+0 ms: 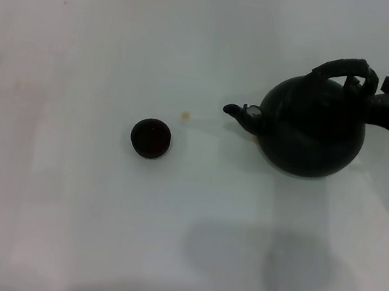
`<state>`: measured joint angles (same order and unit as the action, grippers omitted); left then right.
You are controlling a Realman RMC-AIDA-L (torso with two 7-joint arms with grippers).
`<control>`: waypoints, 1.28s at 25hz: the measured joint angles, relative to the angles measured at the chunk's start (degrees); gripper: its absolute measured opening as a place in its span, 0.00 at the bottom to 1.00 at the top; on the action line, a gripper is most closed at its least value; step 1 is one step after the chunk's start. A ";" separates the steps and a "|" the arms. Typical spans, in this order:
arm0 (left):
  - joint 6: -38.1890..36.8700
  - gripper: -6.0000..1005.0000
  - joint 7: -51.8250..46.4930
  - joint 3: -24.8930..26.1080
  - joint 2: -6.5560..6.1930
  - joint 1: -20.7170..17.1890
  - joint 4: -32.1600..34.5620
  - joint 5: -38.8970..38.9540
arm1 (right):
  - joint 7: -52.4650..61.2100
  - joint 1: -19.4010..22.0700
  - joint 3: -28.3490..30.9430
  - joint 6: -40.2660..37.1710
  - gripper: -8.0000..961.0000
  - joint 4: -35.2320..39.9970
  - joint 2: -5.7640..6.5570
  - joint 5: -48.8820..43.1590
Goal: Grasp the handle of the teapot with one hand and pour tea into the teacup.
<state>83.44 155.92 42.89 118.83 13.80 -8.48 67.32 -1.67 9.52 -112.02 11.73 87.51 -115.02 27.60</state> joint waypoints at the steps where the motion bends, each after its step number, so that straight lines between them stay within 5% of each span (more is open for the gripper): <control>1: 0.00 0.88 0.00 0.05 0.00 0.00 0.02 0.00 | 0.00 0.04 0.13 0.78 0.69 0.32 0.01 0.00; 21: 0.14 0.88 0.00 0.27 0.00 0.35 0.58 0.25 | -3.75 2.29 6.68 21.37 0.69 12.93 0.14 3.53; 32: 0.40 0.88 0.00 0.26 0.07 0.19 0.66 0.31 | -24.64 3.98 20.36 28.63 0.69 11.44 -0.14 27.61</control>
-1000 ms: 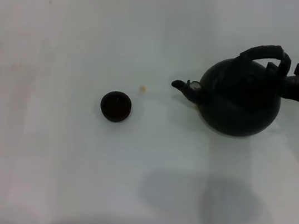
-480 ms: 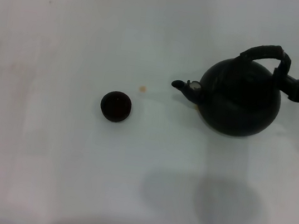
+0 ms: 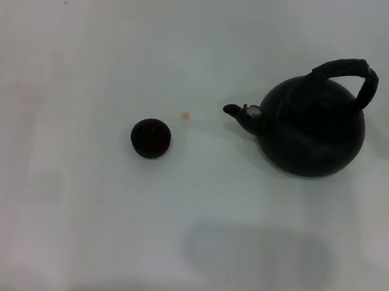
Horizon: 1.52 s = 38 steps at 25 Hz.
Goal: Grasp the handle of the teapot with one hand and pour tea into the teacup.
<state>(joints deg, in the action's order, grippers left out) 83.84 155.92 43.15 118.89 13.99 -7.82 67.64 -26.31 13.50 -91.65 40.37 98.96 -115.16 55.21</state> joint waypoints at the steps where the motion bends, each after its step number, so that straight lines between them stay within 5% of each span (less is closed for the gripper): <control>1: 0.00 0.88 0.00 0.00 0.01 -0.05 0.00 0.01 | -1.26 -0.02 1.07 0.02 0.69 -0.57 -0.02 1.24; 8: -0.04 0.88 0.00 -0.08 0.04 0.06 0.00 -0.15 | -20.11 -4.24 12.96 0.02 0.69 -14.56 -0.17 22.49; 17: -0.35 0.88 0.00 -0.34 0.11 0.13 -0.35 -0.20 | -57.68 -17.99 29.85 9.82 0.69 -54.22 -0.26 59.68; 22: -0.18 0.88 0.00 -0.20 0.17 -0.05 -0.43 -0.24 | -78.42 -24.37 40.01 14.95 0.69 -69.50 -0.58 64.82; 30: -0.30 0.88 0.00 -0.14 0.25 0.16 -0.53 -0.23 | -128.51 -30.89 40.85 25.60 0.68 -89.19 -1.03 86.16; 38: -0.38 0.88 0.00 -0.36 0.30 0.16 -0.53 -0.19 | -136.10 -32.14 42.22 28.56 0.68 -92.39 -0.95 88.87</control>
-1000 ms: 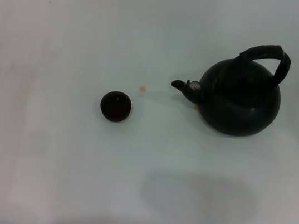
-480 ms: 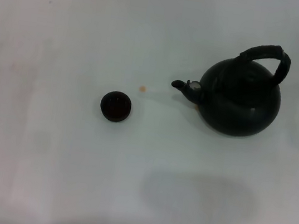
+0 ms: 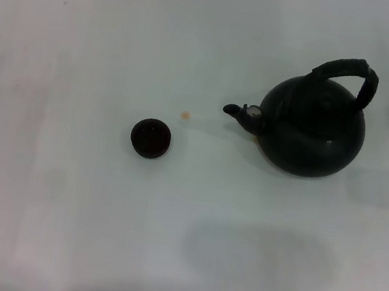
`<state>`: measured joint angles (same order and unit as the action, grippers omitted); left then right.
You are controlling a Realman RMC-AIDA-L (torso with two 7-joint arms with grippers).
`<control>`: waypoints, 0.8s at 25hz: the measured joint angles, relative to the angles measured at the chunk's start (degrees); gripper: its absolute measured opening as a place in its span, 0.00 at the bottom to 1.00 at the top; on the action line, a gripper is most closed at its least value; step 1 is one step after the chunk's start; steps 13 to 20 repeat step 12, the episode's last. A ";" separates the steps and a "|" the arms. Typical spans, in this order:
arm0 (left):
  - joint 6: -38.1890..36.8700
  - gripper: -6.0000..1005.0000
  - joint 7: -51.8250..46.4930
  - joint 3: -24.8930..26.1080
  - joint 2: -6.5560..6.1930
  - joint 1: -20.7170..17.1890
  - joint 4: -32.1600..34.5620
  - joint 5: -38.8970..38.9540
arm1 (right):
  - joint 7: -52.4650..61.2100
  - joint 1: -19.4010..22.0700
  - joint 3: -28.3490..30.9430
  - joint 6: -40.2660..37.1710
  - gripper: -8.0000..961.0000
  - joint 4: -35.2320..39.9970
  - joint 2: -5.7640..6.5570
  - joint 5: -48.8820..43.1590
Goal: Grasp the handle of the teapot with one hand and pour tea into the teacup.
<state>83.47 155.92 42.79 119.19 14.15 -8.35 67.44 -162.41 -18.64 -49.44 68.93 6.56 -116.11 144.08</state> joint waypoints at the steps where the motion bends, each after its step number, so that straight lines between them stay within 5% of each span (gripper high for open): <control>1: -0.04 0.88 0.00 -0.04 0.03 0.00 0.00 -0.01 | 0.08 -0.04 0.61 0.02 0.68 -0.06 0.01 0.05; 20: -2.44 0.88 -0.02 -0.08 0.08 0.74 -0.46 -0.42 | 0.47 -0.04 1.16 0.01 0.68 -0.40 0.13 0.23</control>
